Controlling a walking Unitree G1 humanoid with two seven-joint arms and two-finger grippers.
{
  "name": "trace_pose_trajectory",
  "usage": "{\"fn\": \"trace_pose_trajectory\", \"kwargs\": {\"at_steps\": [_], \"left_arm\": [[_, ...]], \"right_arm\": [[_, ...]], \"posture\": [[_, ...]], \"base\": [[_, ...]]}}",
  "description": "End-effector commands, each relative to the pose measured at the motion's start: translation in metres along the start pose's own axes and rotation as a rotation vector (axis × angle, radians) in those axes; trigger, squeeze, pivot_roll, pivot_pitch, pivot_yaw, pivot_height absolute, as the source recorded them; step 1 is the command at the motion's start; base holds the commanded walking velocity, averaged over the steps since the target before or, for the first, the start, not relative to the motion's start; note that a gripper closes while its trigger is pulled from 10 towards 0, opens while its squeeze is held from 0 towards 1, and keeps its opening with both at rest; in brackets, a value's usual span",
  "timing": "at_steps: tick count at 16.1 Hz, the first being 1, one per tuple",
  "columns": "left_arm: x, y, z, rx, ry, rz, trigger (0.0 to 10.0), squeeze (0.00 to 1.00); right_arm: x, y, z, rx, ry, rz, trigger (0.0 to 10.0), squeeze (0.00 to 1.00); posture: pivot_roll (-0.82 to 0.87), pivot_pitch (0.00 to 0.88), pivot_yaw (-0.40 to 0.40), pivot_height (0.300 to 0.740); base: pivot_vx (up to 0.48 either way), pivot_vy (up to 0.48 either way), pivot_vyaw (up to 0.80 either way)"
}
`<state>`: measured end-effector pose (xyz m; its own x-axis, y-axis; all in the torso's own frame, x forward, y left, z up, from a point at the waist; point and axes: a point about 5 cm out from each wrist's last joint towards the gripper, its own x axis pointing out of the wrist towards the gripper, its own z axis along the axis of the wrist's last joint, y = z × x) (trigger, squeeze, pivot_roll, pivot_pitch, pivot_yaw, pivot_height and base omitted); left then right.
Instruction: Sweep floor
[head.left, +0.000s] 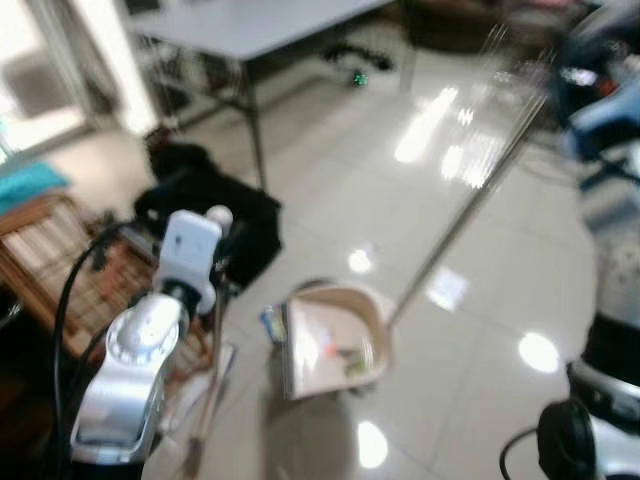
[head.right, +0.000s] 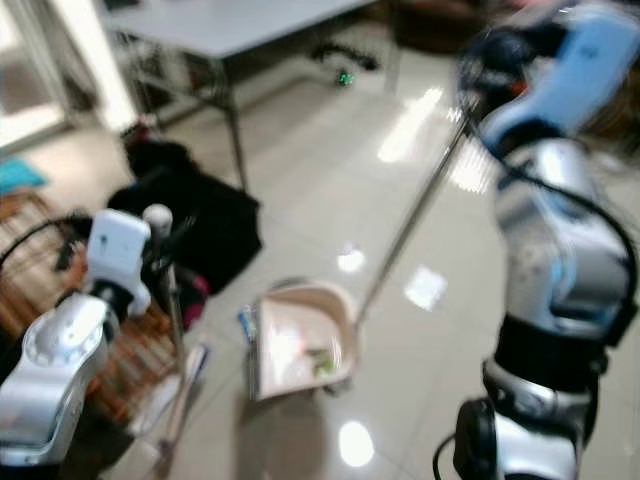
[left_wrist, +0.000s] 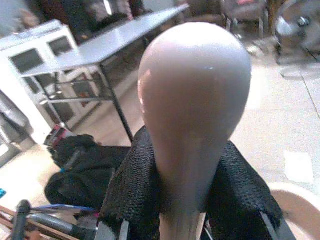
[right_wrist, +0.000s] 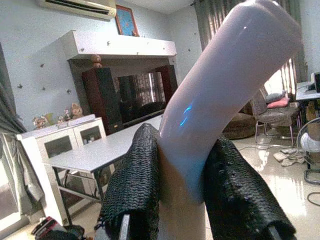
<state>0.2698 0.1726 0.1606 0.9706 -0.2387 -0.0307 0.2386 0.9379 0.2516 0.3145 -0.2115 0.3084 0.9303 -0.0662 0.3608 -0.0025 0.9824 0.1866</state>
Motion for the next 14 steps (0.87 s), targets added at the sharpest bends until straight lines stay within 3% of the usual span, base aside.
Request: {"fn": "trace_pose_trajectory", "kwargs": {"at_steps": [1,6,11,14], "left_arm": [[-0.002,0.005,0.002,-0.005,-0.013,0.028,10.0,0.0],[-0.002,0.001,-0.03,-0.005,0.097,0.005,10.0,0.0],[0.002,-0.009,-0.04,-0.031,0.13,-0.058,10.0,0.0],[0.001,-0.015,-0.045,-0.032,0.143,-0.083,10.0,0.0]], "right_arm": [[0.002,0.012,0.015,0.021,-0.084,0.049,10.0,0.0],[0.003,0.004,0.026,-0.002,-0.128,0.019,10.0,0.0],[0.0,-0.004,0.026,-0.019,-0.135,-0.007,10.0,0.0],[-0.002,-0.01,0.026,-0.062,-0.14,-0.025,10.0,0.0]], "posture": [[0.08,0.021,-0.003,0.74],[-0.02,0.015,0.032,0.74],[-0.04,0.021,0.048,0.74],[-0.05,0.03,0.053,0.74]], "base": [[0.428,0.0,0.0],[0.431,0.0,0.0],[0.399,0.0,0.0],[0.0,0.0,0.0]]}}
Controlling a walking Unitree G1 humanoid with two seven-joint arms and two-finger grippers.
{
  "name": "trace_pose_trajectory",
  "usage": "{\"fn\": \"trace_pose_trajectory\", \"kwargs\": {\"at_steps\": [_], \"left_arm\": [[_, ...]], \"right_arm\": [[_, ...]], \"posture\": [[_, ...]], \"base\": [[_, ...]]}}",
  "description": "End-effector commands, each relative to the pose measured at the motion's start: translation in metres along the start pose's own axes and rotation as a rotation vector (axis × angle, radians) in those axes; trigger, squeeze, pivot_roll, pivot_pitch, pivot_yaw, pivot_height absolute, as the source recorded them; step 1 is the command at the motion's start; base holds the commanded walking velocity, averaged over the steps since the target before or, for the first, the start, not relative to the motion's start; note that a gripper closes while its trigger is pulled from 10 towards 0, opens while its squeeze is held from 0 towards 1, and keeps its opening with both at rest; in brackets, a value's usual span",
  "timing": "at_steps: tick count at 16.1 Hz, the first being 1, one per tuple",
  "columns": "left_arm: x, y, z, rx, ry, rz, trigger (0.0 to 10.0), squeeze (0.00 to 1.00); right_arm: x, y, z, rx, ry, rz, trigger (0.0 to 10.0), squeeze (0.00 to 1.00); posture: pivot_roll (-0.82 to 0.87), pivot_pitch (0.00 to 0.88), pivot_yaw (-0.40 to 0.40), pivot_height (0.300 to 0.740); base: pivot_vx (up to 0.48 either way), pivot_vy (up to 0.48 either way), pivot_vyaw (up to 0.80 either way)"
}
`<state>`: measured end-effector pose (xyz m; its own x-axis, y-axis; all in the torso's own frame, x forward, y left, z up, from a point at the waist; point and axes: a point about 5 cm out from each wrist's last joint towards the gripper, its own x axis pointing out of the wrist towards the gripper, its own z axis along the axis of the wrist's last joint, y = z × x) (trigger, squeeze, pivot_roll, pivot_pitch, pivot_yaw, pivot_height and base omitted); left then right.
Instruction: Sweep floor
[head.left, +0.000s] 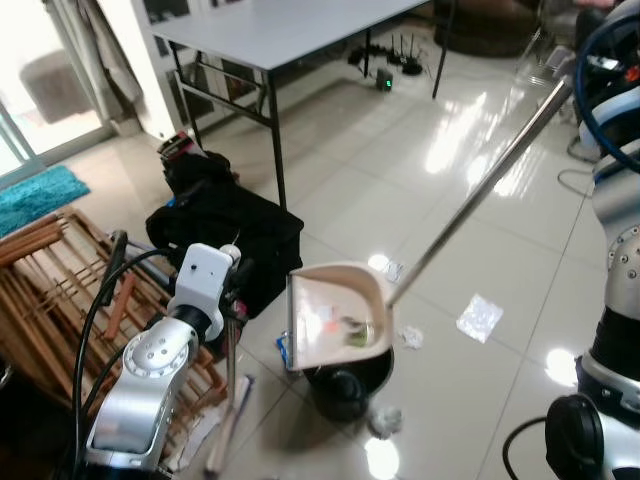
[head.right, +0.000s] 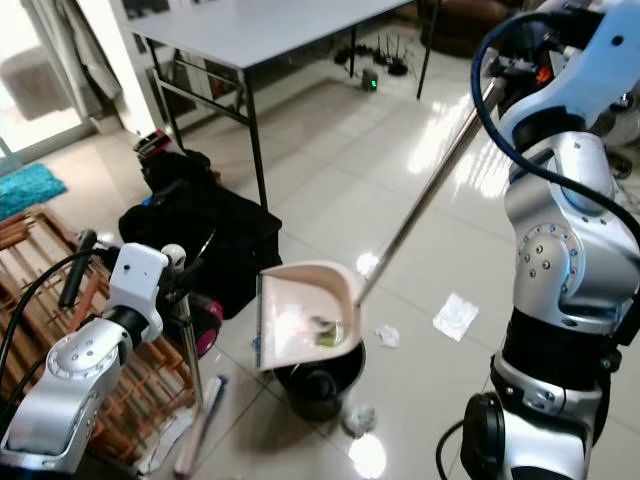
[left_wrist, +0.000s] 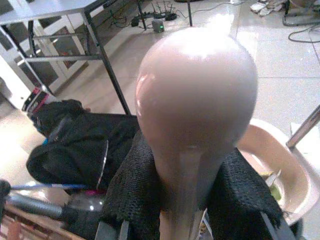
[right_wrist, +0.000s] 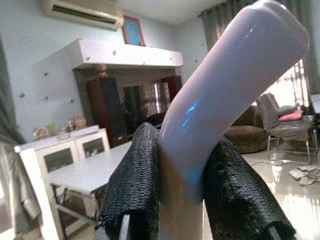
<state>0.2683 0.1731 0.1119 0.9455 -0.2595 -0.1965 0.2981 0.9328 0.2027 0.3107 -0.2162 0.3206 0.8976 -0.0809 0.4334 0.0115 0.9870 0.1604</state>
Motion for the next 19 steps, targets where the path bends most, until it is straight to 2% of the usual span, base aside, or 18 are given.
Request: {"fn": "trace_pose_trajectory", "kwargs": {"at_steps": [1,7,11,12,16,17,18,19], "left_arm": [[0.001,-0.003,0.002,0.013,-0.015,-0.017,10.0,0.0],[-0.001,0.001,0.001,0.013,-0.018,0.004,10.0,0.0],[-0.001,0.002,0.001,0.018,-0.013,0.005,10.0,0.0],[0.0,0.002,0.001,0.018,-0.015,0.007,10.0,0.0],[0.0,0.0,0.001,0.019,-0.016,0.004,10.0,0.0],[0.001,-0.001,0.002,0.019,-0.018,0.003,10.0,0.0],[0.001,-0.001,0.002,0.019,-0.018,0.003,10.0,0.0],[0.001,-0.001,0.002,0.019,-0.018,0.003,10.0,0.0]], "right_arm": [[-0.002,-0.009,0.012,-0.041,-0.06,-0.026,10.0,0.0],[0.0,-0.003,0.01,-0.055,-0.09,0.008,10.0,0.0],[-0.001,0.011,0.004,-0.098,-0.111,0.06,10.0,0.0],[-0.003,0.021,0.004,-0.121,-0.143,0.097,10.0,0.0],[-0.006,0.043,0.002,-0.128,-0.202,0.185,10.0,0.0],[-0.01,0.057,0.0,-0.158,-0.237,0.256,10.0,0.0],[-0.01,0.057,0.0,-0.158,-0.237,0.256,10.0,0.0],[-0.013,0.065,-0.001,-0.181,-0.263,0.302,10.0,0.0]], "posture": [[-0.05,0.031,0.053,0.74],[-0.04,0.038,0.043,0.74],[-0.04,0.041,0.045,0.74],[-0.04,0.043,0.044,0.74],[-0.04,0.043,0.044,0.74],[-0.04,0.045,0.042,0.74],[-0.04,0.045,0.042,0.74],[-0.04,0.045,0.042,0.74]], "base": [[0.0,0.0,0.0],[0.0,0.0,0.0],[0.0,0.0,0.0],[0.0,0.0,0.0],[0.0,0.0,0.0],[0.0,0.0,0.0],[0.0,0.0,0.0],[0.0,0.0,0.0]]}}
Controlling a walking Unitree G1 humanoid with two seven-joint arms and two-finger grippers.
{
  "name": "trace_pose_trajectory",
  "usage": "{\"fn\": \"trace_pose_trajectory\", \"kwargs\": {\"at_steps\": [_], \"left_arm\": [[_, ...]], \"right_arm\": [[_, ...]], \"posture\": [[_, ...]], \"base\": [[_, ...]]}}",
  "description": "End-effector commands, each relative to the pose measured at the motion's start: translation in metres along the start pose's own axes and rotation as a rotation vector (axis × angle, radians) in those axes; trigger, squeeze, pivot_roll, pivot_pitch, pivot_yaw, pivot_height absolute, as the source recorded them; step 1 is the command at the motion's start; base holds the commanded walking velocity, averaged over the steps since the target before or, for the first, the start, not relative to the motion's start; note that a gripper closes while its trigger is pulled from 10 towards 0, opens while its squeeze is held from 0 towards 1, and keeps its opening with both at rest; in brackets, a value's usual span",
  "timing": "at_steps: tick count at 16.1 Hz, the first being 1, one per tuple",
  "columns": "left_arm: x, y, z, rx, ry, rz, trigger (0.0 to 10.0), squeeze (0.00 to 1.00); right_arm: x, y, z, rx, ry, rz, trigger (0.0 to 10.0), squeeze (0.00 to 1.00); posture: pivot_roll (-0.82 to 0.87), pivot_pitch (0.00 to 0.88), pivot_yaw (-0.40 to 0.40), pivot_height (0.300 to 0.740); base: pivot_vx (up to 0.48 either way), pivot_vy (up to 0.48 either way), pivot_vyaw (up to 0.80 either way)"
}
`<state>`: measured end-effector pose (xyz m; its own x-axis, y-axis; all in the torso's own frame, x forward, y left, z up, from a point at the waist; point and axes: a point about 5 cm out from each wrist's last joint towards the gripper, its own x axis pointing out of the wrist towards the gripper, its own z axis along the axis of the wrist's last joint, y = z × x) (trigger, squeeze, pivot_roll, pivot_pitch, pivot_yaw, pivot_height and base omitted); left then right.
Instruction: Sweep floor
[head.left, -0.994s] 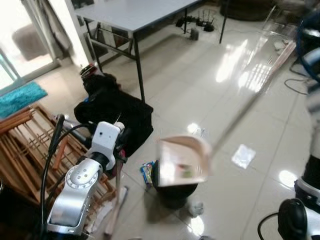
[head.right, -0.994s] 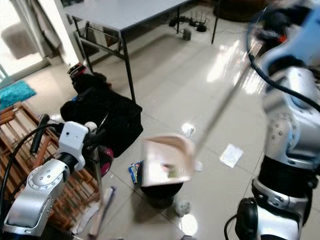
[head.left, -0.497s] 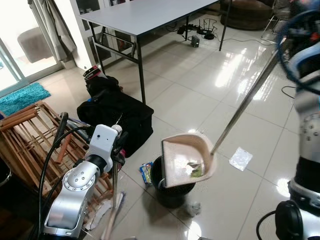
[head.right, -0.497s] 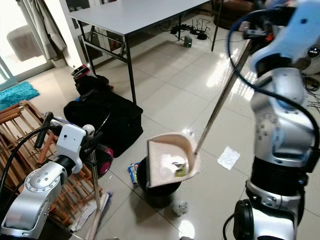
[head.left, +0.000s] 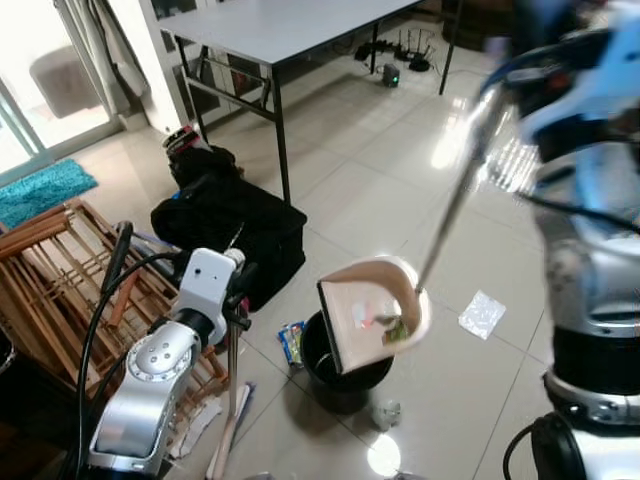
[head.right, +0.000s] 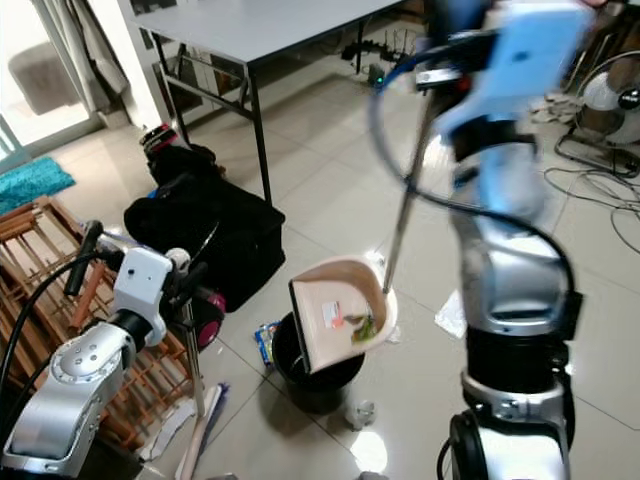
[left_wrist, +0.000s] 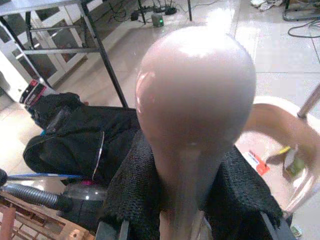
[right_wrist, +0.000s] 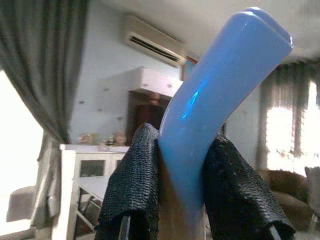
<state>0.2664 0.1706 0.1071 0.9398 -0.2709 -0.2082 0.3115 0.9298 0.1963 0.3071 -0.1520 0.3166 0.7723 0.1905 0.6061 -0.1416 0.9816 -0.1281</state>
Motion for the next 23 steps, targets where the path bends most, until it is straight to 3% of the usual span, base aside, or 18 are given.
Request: {"fn": "trace_pose_trajectory", "kwargs": {"at_steps": [1,3,9,14,16,20,23], "left_arm": [[0.001,0.004,0.006,0.024,-0.027,0.02,10.0,0.0],[0.001,0.004,0.007,0.026,-0.028,0.022,10.0,0.0],[0.002,0.004,0.007,0.032,-0.03,0.02,10.0,0.0],[0.002,0.004,0.007,0.036,-0.034,0.022,10.0,0.0],[0.001,0.006,0.007,0.04,-0.036,0.026,10.0,0.0],[0.001,0.006,0.008,0.042,-0.041,0.028,10.0,0.0],[0.001,0.006,0.008,0.043,-0.043,0.028,10.0,0.0]], "right_arm": [[-0.001,0.009,0.012,-0.019,-0.09,0.04,10.0,0.0],[-0.007,0.03,0.015,-0.058,-0.143,0.151,10.0,0.0],[-0.023,0.069,0.01,-0.226,-0.223,0.422,10.0,0.0],[-0.031,0.086,0.008,-0.228,-0.296,0.437,10.0,0.0],[-0.031,0.093,0.006,-0.186,-0.312,0.433,10.0,0.0],[-0.041,0.116,0.002,-0.152,-0.327,0.531,10.0,0.0],[-0.043,0.119,-0.003,-0.236,-0.321,0.559,10.0,0.0]], "posture": [[-0.04,0.046,0.043,0.74],[-0.04,0.046,0.044,0.74],[-0.04,0.044,0.042,0.74],[-0.03,0.034,0.036,0.74],[-0.03,0.025,0.035,0.74],[-0.03,0.019,0.033,0.74],[-0.03,0.018,0.033,0.74]], "base": [[0.0,0.0,0.0],[0.0,0.0,0.0],[0.0,0.0,0.0],[0.0,0.0,0.0],[0.0,0.0,0.0],[0.0,0.0,0.0],[0.0,0.0,0.0]]}}
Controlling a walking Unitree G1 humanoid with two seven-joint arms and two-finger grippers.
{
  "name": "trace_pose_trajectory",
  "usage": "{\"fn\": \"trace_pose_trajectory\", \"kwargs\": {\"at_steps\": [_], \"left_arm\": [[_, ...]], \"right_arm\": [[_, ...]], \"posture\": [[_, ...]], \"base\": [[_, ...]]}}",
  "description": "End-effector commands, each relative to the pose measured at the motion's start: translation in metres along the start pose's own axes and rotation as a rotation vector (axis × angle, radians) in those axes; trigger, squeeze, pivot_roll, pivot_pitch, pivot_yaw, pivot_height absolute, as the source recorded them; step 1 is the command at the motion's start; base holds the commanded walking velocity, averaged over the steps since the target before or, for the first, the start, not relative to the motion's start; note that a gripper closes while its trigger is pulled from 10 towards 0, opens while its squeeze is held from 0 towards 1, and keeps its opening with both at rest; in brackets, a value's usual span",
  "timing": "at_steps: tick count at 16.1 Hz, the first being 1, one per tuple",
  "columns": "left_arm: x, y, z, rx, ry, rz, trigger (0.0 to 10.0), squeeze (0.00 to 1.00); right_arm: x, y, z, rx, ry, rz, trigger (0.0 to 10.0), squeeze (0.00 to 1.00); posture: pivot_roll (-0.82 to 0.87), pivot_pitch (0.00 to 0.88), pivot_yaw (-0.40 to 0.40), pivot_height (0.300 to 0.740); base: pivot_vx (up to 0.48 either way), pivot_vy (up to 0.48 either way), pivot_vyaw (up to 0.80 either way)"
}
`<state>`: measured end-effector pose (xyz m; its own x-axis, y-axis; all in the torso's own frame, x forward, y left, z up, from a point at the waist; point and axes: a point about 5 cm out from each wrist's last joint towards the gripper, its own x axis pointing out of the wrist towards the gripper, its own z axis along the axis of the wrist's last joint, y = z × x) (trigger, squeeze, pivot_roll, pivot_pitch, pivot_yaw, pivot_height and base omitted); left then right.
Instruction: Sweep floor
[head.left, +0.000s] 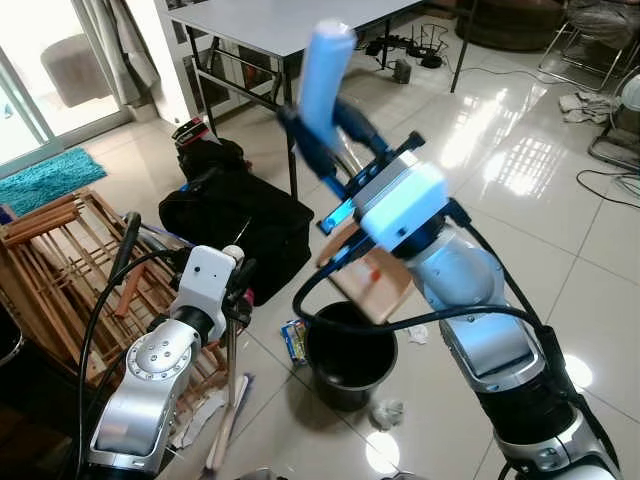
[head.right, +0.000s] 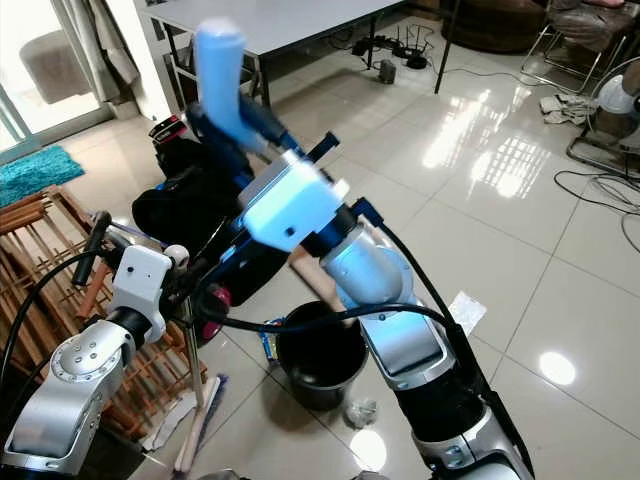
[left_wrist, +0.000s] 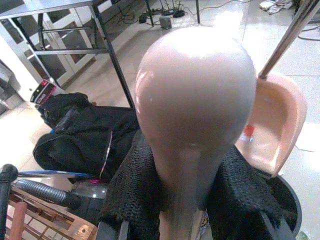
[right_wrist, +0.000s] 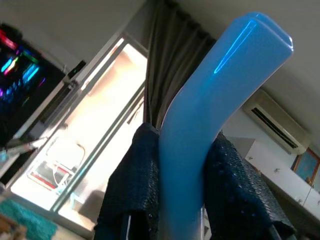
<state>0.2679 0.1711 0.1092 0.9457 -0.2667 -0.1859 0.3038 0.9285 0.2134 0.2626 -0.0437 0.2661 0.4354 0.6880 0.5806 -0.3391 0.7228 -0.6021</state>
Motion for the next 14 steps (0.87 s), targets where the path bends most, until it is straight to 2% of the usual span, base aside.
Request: {"fn": "trace_pose_trajectory", "kwargs": {"at_steps": [1,3,5,6,7,8,12,14], "left_arm": [[0.001,0.004,0.005,0.019,-0.013,0.018,10.0,0.0],[0.002,0.005,0.006,0.004,-0.013,0.026,10.0,0.0],[0.004,0.004,0.007,-0.006,-0.019,0.022,10.0,0.0],[0.005,0.003,0.007,-0.01,-0.022,0.018,10.0,0.0],[0.006,0.001,0.008,-0.017,-0.025,0.007,10.0,0.0],[0.009,-0.002,0.01,-0.018,-0.03,-0.01,10.0,0.0],[0.012,0.0,0.014,-0.016,-0.038,-0.014,10.0,0.0],[0.012,0.001,0.014,-0.016,-0.039,-0.014,10.0,0.0]], "right_arm": [[-0.001,-0.014,0.003,-0.109,-0.004,-0.028,10.0,0.0],[-0.011,-0.048,-0.003,-0.161,0.076,-0.181,10.0,0.0],[-0.039,-0.101,-0.011,-0.206,0.227,-0.436,10.0,0.0],[-0.047,-0.111,-0.013,-0.211,0.264,-0.486,10.0,0.0],[-0.065,-0.127,-0.016,-0.21,0.328,-0.573,10.0,0.0],[-0.094,-0.138,-0.023,-0.176,0.419,-0.687,10.0,0.0],[-0.126,-0.132,-0.032,-0.16,0.561,-0.761,10.0,0.0],[-0.131,-0.13,-0.033,-0.153,0.579,-0.769,10.0,0.0]], "posture": [[-0.03,0.019,0.032,0.74],[-0.03,0.024,0.027,0.74],[-0.04,0.027,0.032,0.74],[-0.04,0.027,0.032,0.74],[-0.06,0.031,0.04,0.74],[-0.06,0.035,0.043,0.74],[-0.06,0.039,0.042,0.74],[-0.06,0.041,0.043,0.74]], "base": [[0.0,0.0,0.0],[0.0,0.0,0.0],[0.0,0.0,0.0],[0.0,0.0,0.0],[0.0,0.0,0.0],[0.0,0.0,0.0],[0.0,0.0,0.0],[0.0,0.0,0.0]]}}
